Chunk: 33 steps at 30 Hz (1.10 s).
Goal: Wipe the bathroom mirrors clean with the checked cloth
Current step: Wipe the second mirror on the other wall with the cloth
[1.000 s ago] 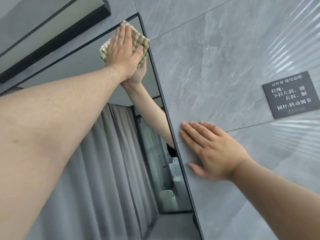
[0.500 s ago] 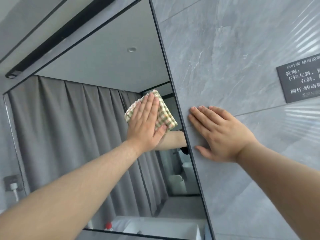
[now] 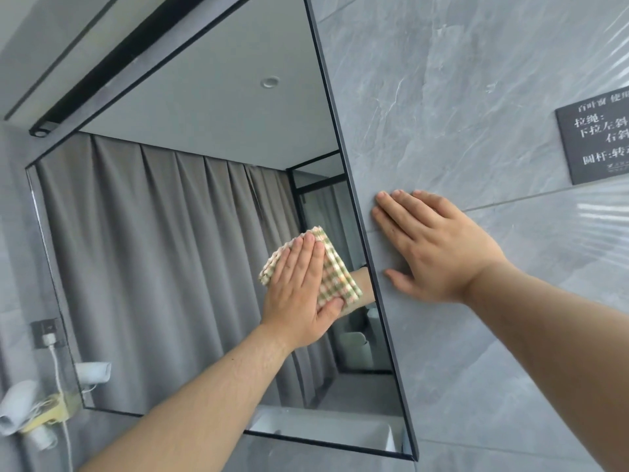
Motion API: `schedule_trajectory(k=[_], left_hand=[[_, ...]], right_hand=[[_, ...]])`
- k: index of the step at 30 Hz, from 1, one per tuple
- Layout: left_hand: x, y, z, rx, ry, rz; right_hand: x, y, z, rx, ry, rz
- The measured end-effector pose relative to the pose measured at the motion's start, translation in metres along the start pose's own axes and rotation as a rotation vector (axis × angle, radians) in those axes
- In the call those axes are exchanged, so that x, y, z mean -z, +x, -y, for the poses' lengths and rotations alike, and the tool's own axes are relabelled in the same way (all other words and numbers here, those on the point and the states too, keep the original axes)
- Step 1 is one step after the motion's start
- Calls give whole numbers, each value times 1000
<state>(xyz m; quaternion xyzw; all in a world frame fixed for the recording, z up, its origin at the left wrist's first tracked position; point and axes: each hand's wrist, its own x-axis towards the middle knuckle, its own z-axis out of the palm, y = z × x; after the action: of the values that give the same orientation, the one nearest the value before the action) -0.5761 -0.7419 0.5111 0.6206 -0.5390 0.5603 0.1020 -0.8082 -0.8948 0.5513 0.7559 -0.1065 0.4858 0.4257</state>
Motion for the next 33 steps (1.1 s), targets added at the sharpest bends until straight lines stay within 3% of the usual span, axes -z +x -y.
schedule_trajectory(k=[4, 12, 25, 33], left_hand=[[29, 63, 30, 246, -119, -60], [106, 251, 96, 533, -179, -142], [125, 296, 130, 482, -128, -169], [111, 261, 125, 362, -113, -178]], right_hand=[[0, 0, 1, -10, 2, 13], [-1, 1, -1, -5, -10, 9], [1, -1, 0, -13, 1, 40], [2, 0, 1, -16, 2, 39]])
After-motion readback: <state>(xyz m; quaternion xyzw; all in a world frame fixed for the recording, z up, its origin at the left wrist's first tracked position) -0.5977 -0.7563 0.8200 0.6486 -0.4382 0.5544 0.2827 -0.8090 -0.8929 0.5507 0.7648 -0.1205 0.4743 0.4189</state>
